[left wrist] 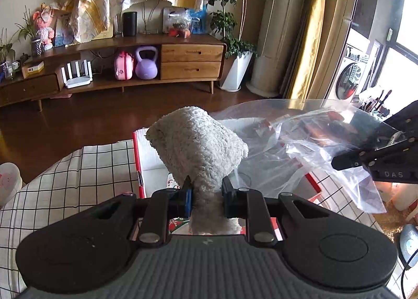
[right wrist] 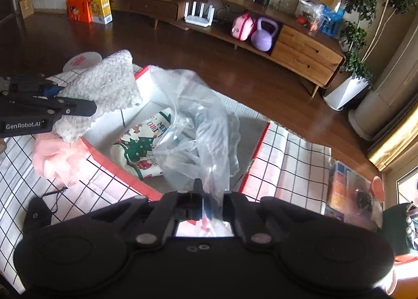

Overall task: Organize soft objects
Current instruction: 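Carry the grey cloth and clear plastic bag over the red box with both grippers, then lower the cloth and bag into the red box and open both grippers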

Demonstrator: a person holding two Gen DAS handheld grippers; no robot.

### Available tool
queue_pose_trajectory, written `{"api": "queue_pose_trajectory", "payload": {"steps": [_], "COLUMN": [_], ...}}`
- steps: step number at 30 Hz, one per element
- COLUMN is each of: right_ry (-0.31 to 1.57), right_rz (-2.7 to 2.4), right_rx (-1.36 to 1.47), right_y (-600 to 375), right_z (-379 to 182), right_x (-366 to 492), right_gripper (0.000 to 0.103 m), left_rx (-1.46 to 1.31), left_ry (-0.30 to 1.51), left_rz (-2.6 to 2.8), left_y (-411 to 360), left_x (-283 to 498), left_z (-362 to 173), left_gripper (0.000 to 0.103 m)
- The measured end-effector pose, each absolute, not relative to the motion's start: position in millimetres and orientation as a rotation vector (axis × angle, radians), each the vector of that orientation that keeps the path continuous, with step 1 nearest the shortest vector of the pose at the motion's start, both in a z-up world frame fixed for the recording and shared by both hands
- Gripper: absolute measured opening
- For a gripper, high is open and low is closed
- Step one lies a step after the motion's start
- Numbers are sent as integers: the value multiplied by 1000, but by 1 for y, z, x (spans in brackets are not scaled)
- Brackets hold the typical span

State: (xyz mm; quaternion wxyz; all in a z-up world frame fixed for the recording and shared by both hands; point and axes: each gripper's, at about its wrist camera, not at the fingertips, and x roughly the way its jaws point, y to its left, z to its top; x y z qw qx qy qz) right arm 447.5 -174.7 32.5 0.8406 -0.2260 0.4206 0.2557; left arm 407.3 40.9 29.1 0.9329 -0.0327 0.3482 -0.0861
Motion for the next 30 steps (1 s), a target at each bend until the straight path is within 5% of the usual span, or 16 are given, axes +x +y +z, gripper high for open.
{"api": "queue_pose_trajectory", "payload": {"steps": [30], "right_ry": [1001], "right_rz": [559], "right_rx": [-267], "right_y": [-136], "right_z": [-93], "right_x": [549], "right_gripper": [2], "left_rx": [-67], "left_ry": [923], "left_rz": [-177], "left_y": [29], "left_x": [506], "left_z": [-66], "left_gripper": [21]}}
